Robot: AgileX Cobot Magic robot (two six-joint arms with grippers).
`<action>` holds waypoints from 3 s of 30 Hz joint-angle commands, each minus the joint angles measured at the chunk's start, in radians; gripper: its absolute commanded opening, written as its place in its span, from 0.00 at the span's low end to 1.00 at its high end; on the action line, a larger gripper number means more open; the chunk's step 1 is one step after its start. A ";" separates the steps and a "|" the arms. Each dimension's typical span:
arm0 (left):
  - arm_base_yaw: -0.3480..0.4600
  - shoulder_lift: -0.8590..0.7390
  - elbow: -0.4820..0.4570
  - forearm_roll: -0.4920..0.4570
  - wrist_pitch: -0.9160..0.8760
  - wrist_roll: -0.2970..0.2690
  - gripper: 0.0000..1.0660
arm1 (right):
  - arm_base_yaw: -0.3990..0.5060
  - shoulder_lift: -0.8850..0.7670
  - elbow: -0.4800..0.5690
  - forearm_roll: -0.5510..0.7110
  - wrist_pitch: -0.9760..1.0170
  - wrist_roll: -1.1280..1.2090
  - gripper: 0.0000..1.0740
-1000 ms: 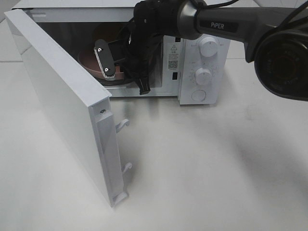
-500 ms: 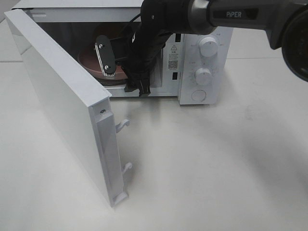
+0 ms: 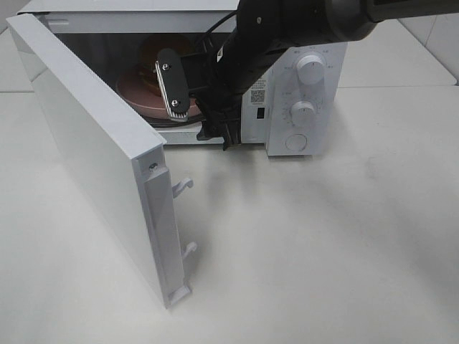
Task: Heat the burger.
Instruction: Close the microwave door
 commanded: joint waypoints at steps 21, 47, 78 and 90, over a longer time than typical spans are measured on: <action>0.001 -0.005 0.000 -0.005 0.002 -0.007 0.94 | -0.002 -0.334 0.389 0.005 -0.091 0.059 0.71; 0.001 -0.005 0.000 -0.005 0.002 -0.007 0.94 | -0.025 -0.815 0.779 -0.035 -0.059 0.586 0.70; 0.001 -0.005 0.000 -0.005 0.002 -0.007 0.94 | -0.025 -1.366 0.895 -0.088 0.605 1.427 0.70; 0.001 -0.005 0.000 -0.005 0.002 -0.007 0.94 | -0.059 -1.583 0.895 -0.163 0.760 1.476 0.70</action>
